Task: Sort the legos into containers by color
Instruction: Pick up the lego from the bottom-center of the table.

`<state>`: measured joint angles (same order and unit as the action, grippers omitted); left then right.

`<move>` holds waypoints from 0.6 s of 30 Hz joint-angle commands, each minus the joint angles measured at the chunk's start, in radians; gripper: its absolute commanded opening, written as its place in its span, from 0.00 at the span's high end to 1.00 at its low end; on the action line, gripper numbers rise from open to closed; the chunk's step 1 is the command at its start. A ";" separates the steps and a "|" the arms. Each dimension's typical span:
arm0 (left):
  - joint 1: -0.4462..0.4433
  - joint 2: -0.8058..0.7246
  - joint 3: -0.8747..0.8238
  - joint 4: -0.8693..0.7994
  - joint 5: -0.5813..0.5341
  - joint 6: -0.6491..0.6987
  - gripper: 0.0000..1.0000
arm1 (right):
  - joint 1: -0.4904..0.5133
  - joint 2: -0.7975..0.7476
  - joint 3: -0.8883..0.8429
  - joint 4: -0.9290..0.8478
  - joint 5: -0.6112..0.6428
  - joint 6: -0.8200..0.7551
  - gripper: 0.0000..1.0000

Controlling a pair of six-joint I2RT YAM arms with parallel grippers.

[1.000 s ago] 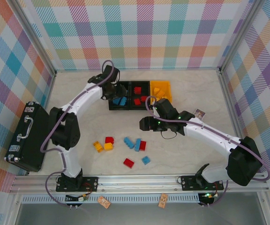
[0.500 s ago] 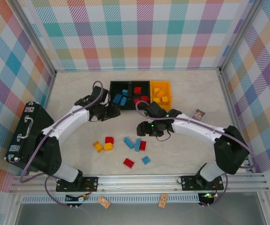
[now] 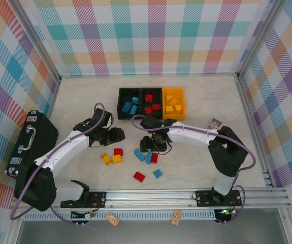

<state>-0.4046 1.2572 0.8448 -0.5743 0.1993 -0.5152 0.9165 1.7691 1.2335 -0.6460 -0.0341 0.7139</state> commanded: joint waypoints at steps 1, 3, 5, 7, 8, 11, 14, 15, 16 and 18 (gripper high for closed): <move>-0.011 -0.061 -0.042 -0.039 -0.010 -0.025 0.49 | 0.038 0.027 0.075 -0.050 0.038 -0.044 0.37; -0.011 -0.102 -0.068 -0.057 -0.023 -0.036 0.48 | 0.052 0.044 0.102 -0.054 0.037 -0.070 0.37; -0.011 -0.142 -0.092 -0.079 -0.033 -0.050 0.48 | 0.060 0.068 0.129 -0.061 0.026 -0.090 0.37; -0.010 -0.188 -0.118 -0.104 -0.042 -0.067 0.48 | 0.066 0.096 0.151 -0.068 0.010 -0.107 0.37; -0.009 -0.215 -0.133 -0.116 -0.047 -0.080 0.47 | 0.069 0.111 0.163 -0.070 0.003 -0.116 0.38; -0.009 -0.292 -0.171 -0.149 -0.067 -0.113 0.46 | 0.073 0.158 0.193 -0.075 -0.018 -0.136 0.39; -0.006 -0.345 -0.200 -0.165 -0.080 -0.140 0.45 | 0.073 0.205 0.217 -0.078 -0.037 -0.145 0.41; -0.006 -0.357 -0.207 -0.164 -0.080 -0.148 0.45 | 0.073 0.218 0.226 -0.077 -0.044 -0.148 0.43; -0.005 -0.360 -0.212 -0.165 -0.080 -0.155 0.45 | 0.073 0.229 0.232 -0.079 -0.048 -0.150 0.45; -0.007 -0.362 -0.216 -0.157 -0.078 -0.163 0.45 | 0.073 0.251 0.251 -0.083 -0.047 -0.158 0.50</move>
<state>-0.4046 0.9054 0.6437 -0.7067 0.1329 -0.6411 0.9833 1.9877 1.4525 -0.6968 -0.0566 0.5831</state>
